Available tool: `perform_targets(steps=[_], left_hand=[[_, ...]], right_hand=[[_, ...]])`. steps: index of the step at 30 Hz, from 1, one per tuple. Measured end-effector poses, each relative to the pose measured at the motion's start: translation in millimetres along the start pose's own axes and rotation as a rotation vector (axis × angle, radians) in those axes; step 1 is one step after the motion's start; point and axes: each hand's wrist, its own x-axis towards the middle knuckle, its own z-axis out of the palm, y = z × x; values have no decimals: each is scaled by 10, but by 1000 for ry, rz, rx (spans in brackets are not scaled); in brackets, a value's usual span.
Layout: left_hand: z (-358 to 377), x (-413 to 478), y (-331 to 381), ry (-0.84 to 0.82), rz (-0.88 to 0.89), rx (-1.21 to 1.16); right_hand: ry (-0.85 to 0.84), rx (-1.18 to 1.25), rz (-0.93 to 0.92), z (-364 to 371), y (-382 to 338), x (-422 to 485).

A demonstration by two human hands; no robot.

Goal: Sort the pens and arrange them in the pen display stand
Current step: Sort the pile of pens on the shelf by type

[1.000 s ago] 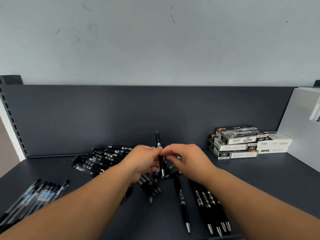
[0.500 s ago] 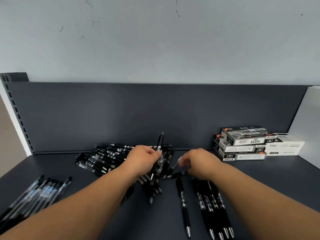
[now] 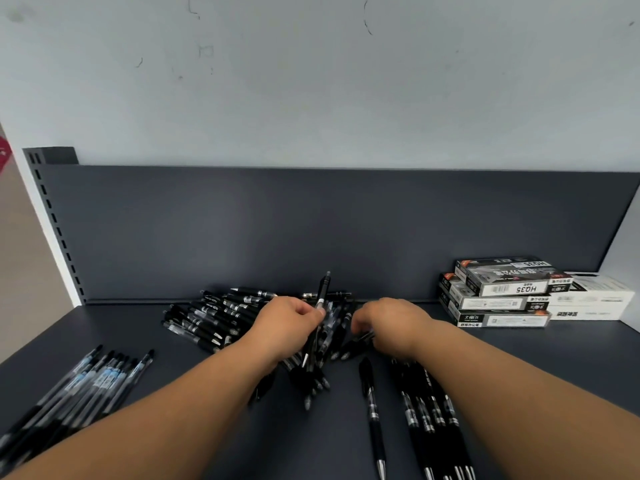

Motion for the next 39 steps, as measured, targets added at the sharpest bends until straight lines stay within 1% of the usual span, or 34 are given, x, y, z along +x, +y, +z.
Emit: perform_targets(steps=[4,9,10,12,15,17,18,22,26,29,30,31,32,33,34,35,37,39], left_hand=[[30,-30,-9,1,2,-24],[76,-38,11,-47,30,-150],[78,-49,27,-53,33,-162],[102,-77,57,-57,26,-181],[155,-96,114,-34,-22,-271],[157,-98,176,-33,-67,-360],[151,-87,202,-44,-93,-398],[92,-48,267,-135,-144,-430],[47,-58,306,-214,-128,-535],[-1,-60,323,-186,-104,-593],[-24,-65,327,-153,-101,-601],[-61,-67,318,-111,-96,-602],[-110,-74,306,-73,-89,-599],[-170,-90,290,-41,-79,-596],[-234,-115,273,-22,-71,-602],[-292,-133,252,-12,-59,-603],[-433,-178,167,15,-36,-575],[-617,-224,31,44,-28,-522]], right_hand=[[-1,-78,-56,10,5,6],[70,-47,-53,97,49,7],[113,-30,-46,113,60,-7],[263,37,-84,147,87,-61],[496,140,-239,182,75,-170],[598,193,-365,188,20,-233],[624,214,-418,189,-18,-261],[622,223,-540,195,-143,-304],[610,230,-599,190,-213,-306],[680,256,-582,175,-251,-314],[725,312,-553,163,-274,-325],[771,420,-495,142,-313,-335],[792,559,-400,100,-365,-352],[772,694,-298,43,-437,-360],[702,781,-199,-25,-528,-360],[610,817,-127,-81,-611,-342],[462,740,-81,-169,-804,-259],[369,689,-81,-223,-1035,-171]])
